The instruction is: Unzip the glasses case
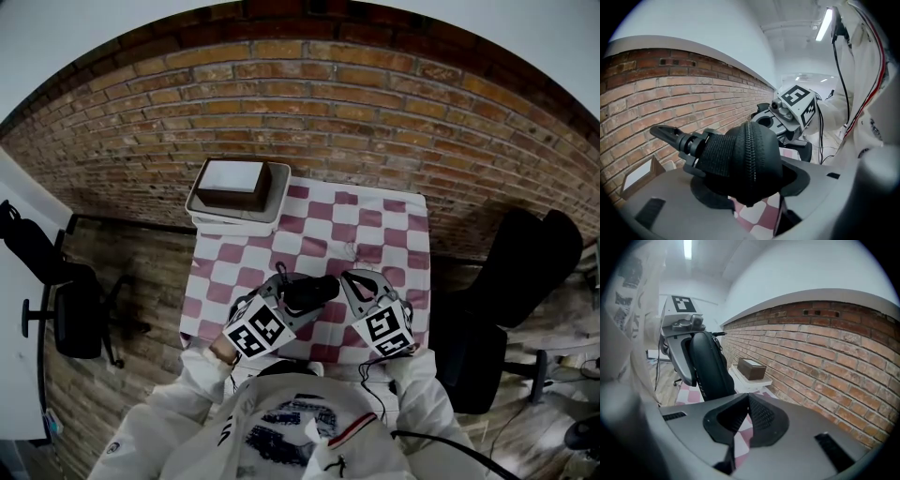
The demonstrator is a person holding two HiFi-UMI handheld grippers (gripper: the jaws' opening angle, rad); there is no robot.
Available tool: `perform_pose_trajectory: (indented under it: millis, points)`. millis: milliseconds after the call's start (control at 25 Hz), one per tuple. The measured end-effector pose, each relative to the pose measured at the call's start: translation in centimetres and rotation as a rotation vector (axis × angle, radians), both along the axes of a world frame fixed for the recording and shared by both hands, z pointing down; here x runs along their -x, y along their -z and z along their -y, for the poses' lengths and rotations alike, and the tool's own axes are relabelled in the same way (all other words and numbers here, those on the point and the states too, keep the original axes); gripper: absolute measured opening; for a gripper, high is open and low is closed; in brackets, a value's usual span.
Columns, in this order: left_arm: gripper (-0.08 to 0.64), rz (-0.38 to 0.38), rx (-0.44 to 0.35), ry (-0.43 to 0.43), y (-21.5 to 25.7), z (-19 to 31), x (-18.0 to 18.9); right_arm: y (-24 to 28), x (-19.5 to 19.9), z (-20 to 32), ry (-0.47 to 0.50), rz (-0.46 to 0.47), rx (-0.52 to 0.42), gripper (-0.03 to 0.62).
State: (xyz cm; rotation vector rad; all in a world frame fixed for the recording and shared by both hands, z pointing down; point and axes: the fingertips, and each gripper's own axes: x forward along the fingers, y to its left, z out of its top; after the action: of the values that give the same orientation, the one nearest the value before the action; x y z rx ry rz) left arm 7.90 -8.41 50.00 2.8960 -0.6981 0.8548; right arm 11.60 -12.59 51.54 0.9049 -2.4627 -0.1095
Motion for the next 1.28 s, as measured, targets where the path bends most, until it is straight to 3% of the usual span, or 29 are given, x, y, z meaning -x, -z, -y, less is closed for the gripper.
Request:
perform_pose_trajectory:
  millis: [400,680,1280]
  points:
    - [0.245,-0.137,0.077,0.047,1.5,-0.2,-0.5,0.4,-0.5,0.1,-0.032,0.054,0.035,0.014]
    - [0.245,-0.271,0.075,0.097,3.2,0.7,-0.2,0.6,0.6,0.0,-0.022,0.113,0.074,0.012]
    - [0.245,-0.410,0.051,0.193,3.8,1.7,1.1,0.0,2.2,0.0,0.001,0.105,0.081,0.012]
